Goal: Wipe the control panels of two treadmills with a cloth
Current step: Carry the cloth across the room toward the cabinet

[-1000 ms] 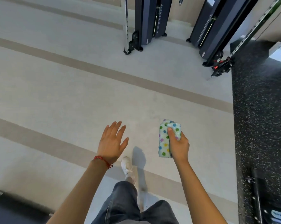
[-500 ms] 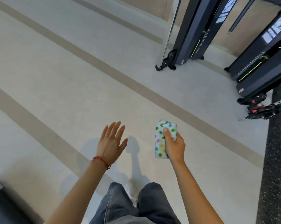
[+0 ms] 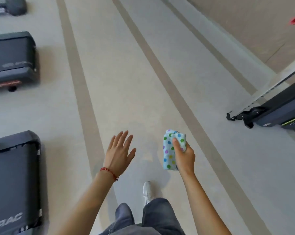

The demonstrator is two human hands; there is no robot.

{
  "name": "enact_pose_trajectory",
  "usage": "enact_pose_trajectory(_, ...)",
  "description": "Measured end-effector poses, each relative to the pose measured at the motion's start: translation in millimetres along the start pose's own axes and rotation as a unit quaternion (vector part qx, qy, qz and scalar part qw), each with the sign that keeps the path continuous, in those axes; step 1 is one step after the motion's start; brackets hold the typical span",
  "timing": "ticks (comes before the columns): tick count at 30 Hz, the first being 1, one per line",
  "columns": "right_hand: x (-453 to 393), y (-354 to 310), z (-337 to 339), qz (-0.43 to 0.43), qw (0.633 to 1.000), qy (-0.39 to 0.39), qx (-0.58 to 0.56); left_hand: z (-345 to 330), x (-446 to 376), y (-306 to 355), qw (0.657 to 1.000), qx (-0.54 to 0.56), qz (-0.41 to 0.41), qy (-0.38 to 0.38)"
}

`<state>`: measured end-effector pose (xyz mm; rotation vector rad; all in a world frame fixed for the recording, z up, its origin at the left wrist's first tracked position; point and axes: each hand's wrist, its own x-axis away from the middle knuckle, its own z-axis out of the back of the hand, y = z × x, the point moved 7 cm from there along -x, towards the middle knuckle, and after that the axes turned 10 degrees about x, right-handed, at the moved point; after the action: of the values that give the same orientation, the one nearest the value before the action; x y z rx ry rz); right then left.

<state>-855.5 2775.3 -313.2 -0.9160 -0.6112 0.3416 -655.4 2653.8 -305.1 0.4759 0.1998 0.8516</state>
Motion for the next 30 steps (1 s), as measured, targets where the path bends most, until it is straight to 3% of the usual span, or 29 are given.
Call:
enact_pose_trajectory(10,-110.7,-94.9,-76.0,0.039,0.993,-0.105,0.037,41.1,-91.8,-58.0,0.992,-0.009,0.107,0.062)
enact_pose_trajectory(30,-347.9,-335.0,-323.7,0.076,0.985,-0.148,0.04,160.2,-409.2,-267.5,0.987,-0.019,0.126,0.093)
